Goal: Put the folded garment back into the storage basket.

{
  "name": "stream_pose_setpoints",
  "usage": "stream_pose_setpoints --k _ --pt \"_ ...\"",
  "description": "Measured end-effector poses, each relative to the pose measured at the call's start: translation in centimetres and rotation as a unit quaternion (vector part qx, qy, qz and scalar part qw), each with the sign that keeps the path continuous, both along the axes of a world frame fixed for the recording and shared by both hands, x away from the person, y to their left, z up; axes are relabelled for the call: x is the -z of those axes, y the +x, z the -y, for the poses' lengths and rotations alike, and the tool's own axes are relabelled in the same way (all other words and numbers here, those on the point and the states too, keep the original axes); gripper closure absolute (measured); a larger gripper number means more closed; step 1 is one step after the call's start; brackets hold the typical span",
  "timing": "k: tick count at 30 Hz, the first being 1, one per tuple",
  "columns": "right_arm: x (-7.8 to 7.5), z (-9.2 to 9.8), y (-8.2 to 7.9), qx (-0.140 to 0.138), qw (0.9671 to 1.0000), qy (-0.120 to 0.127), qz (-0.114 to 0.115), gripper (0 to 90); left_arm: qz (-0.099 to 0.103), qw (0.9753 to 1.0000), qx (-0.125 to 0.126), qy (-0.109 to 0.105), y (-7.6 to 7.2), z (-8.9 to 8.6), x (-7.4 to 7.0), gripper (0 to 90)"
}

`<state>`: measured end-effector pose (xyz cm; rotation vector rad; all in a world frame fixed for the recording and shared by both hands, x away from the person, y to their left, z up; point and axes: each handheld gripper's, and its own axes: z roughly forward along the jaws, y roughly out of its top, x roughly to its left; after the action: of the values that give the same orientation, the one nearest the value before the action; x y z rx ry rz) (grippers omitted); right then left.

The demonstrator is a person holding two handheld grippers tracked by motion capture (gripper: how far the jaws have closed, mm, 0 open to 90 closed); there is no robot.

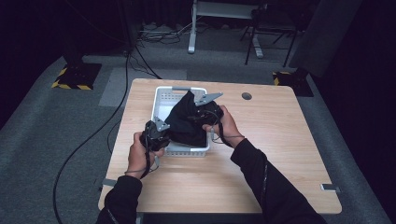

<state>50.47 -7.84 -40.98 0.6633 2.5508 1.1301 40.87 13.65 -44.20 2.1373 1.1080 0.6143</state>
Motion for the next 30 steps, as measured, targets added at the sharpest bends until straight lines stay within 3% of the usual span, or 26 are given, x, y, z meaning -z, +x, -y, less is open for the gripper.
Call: stream_pose_setpoints --k 18,22,30 --pt "0.7 0.3 0.3 0.01 0.9998 -0.017 -0.008 60.4 -0.004 0.9999 0.012 0.001 0.0 0.2 0.0 60.1" --pt "1.0 0.3 0.4 0.008 0.9994 -0.033 -0.008 57.1 0.003 0.9999 0.013 -0.001 -0.1 0.0 0.0 57.7" --pt "1.4 0.3 0.6 0.018 0.9988 -0.043 -0.013 51.0 0.012 0.9993 0.032 -0.012 -0.5 -0.2 -1.0 54.0"
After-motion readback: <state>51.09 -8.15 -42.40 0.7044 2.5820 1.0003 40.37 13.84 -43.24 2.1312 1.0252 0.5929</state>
